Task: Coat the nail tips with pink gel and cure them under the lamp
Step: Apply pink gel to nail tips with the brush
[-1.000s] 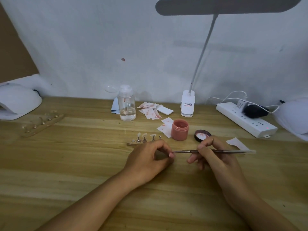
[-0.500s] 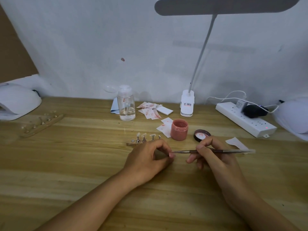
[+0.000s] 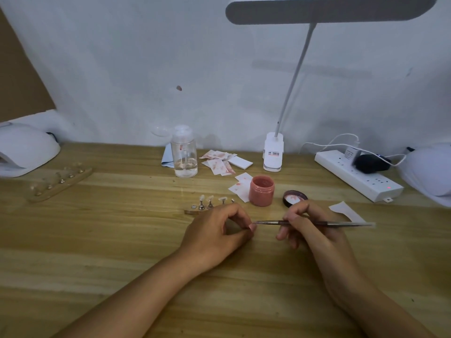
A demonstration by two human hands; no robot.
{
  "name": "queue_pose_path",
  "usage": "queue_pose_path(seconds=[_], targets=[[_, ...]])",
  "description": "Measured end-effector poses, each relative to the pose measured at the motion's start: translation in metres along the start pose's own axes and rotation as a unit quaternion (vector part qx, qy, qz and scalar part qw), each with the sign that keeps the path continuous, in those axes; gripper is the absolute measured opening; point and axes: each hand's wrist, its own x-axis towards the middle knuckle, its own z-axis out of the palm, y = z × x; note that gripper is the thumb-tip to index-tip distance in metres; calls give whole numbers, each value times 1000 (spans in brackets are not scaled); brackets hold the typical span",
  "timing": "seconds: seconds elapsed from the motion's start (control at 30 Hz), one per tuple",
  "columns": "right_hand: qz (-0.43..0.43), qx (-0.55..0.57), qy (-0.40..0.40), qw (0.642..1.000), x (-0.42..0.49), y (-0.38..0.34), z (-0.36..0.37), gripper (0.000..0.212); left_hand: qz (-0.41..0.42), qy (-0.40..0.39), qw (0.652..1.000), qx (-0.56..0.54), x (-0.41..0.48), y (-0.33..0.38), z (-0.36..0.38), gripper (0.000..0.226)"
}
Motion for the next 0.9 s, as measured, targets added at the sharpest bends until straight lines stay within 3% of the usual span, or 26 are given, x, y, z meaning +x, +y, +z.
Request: queue_pose_path(seconds=[0.9], targets=[[22,-10,-2,1000,-1,-2,0,9,16,-2,1000,-4,-1,1,0,10]])
